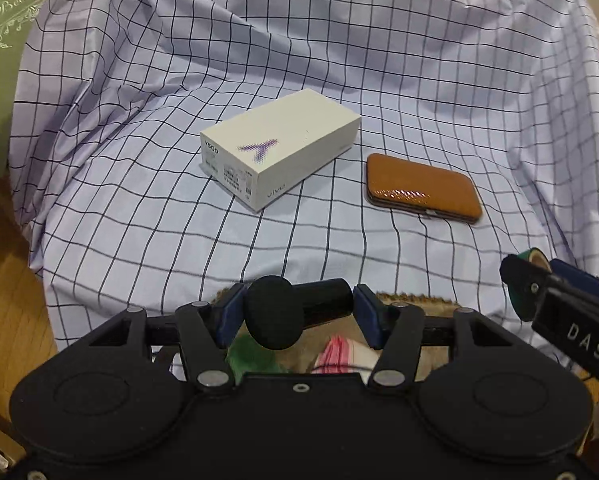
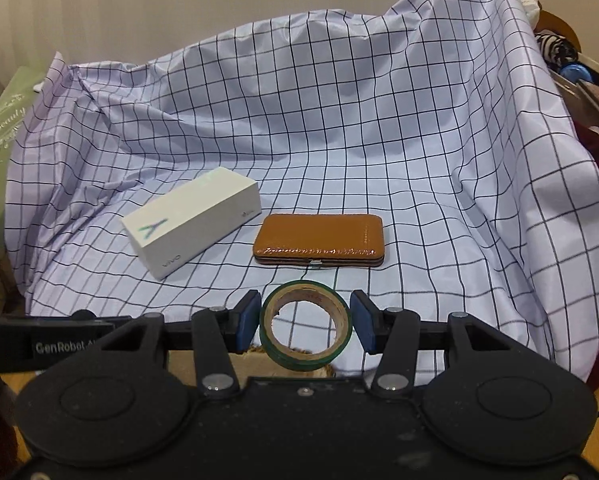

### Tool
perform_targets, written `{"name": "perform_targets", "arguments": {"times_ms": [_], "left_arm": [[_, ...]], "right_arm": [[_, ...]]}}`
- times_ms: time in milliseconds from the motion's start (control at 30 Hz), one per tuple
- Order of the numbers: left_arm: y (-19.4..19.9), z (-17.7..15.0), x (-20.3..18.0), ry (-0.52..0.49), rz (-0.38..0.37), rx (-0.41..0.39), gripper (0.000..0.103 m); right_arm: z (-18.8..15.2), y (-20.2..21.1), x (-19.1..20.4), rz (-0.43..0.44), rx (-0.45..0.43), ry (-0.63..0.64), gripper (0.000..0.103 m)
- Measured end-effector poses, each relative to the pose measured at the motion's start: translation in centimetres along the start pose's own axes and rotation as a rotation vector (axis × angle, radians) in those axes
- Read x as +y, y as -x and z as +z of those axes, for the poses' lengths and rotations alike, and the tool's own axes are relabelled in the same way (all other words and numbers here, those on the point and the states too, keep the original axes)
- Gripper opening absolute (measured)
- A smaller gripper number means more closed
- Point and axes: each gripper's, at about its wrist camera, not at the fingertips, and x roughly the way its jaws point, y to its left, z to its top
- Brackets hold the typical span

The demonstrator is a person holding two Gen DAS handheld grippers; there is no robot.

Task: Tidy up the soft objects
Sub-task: 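Carry the black knob and green tape with both grippers over the basket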

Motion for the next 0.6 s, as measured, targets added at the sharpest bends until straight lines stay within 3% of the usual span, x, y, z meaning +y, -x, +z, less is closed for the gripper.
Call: {"name": "perform_targets", "arguments": {"times_ms": [600], "left_arm": [[3.9, -5.6, 0.6, -0.035, -0.014, -0.005, 0.055]], "right_arm": [[-3.6, 6.2, 0.8, 0.065, -0.012, -0.048, 0.048]]}}
